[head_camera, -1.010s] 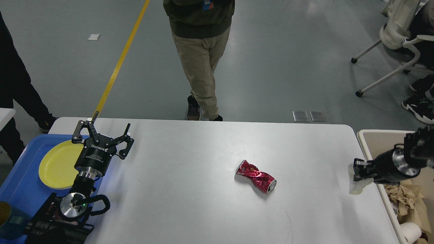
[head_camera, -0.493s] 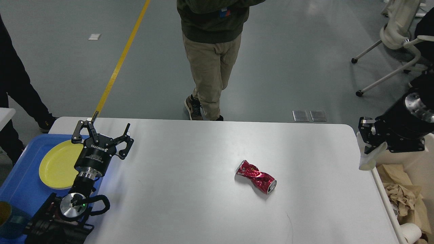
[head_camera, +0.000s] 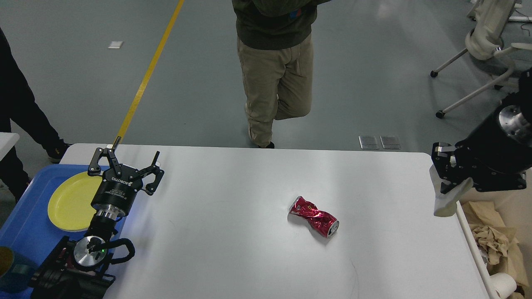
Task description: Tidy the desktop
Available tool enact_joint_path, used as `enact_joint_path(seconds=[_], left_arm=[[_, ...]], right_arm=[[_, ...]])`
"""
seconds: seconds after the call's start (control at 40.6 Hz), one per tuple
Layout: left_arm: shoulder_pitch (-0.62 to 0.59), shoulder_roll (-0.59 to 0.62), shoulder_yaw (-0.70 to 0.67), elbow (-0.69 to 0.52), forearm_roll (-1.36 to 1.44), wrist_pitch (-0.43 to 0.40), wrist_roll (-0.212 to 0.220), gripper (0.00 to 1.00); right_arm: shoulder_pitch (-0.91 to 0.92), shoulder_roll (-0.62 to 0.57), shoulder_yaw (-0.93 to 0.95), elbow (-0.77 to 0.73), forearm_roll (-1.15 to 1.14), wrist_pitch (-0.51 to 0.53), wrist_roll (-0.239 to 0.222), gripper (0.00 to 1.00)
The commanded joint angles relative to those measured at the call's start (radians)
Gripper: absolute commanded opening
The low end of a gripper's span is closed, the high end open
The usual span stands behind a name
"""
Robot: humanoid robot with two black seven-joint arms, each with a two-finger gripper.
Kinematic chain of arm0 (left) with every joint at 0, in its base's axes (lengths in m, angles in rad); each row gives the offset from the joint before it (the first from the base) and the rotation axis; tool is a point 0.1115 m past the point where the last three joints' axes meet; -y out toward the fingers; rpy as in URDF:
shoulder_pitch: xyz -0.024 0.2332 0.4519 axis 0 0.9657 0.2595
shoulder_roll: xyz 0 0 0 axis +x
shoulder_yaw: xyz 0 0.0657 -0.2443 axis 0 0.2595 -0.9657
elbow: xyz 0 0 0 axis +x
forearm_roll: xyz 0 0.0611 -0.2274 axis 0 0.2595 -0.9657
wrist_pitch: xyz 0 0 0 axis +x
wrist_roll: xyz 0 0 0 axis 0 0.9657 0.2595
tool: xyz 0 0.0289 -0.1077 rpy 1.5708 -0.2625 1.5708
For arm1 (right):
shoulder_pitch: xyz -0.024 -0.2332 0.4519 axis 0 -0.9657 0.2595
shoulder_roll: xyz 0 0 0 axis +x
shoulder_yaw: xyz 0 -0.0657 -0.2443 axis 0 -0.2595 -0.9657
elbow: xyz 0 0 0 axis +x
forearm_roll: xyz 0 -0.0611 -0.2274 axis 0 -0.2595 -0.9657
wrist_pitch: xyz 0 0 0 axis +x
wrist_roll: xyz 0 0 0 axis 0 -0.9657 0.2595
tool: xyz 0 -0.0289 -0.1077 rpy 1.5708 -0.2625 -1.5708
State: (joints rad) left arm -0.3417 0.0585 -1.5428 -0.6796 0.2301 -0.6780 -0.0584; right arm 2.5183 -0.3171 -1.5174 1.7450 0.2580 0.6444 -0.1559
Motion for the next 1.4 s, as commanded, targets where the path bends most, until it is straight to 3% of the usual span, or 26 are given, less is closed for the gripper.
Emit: enact_joint_path(seconds=[0.0, 0.197, 0.32, 0.468, 0.567, 0.739, 0.887, 0.961, 1.134, 1.38], left_arm=[[0.000, 0.000, 0.001, 0.000, 0.000, 0.000, 0.000, 0.96], [0.001, 0.000, 0.001, 0.000, 0.000, 0.000, 0.000, 0.96], [0.000, 0.000, 0.001, 0.000, 0.000, -0.002, 0.002, 0.96], [0.000, 0.000, 0.001, 0.000, 0.000, -0.002, 0.002, 0.96], [0.000, -0.002, 0.001, 0.000, 0.000, -0.002, 0.002, 0.96], [0.000, -0.002, 0.001, 0.000, 0.000, 0.000, 0.002, 0.96], [0.000, -0.002, 0.001, 0.000, 0.000, -0.002, 0.002, 0.96], [0.000, -0.002, 0.001, 0.000, 0.000, -0.002, 0.000, 0.96], [0.000, 0.000, 0.001, 0.000, 0.000, -0.002, 0.002, 0.96], [0.000, 0.000, 0.001, 0.000, 0.000, -0.002, 0.002, 0.96]], right_arm=[[-0.009, -0.026, -0.050, -0.002, -0.002, -0.064, 0.001, 0.00], [-0.191, -0.215, -0.128, -0.140, -0.036, -0.160, 0.001, 0.00], [-0.421, -0.378, -0.119, -0.350, -0.100, -0.200, -0.002, 0.00], [-0.757, -0.448, 0.000, -0.605, -0.108, -0.264, 0.002, 0.00], [-1.071, -0.450, 0.189, -0.752, -0.106, -0.363, 0.009, 0.00], [-1.412, -0.430, 0.454, -0.950, -0.108, -0.457, 0.009, 0.00], [-1.668, -0.286, 0.586, -1.217, -0.108, -0.477, 0.009, 0.00], [-1.811, -0.200, 0.649, -1.427, -0.099, -0.479, 0.010, 0.00], [-1.961, -0.097, 0.717, -1.644, -0.099, -0.500, 0.010, 0.00], [-1.994, -0.073, 0.720, -1.671, -0.100, -0.532, 0.010, 0.00]])
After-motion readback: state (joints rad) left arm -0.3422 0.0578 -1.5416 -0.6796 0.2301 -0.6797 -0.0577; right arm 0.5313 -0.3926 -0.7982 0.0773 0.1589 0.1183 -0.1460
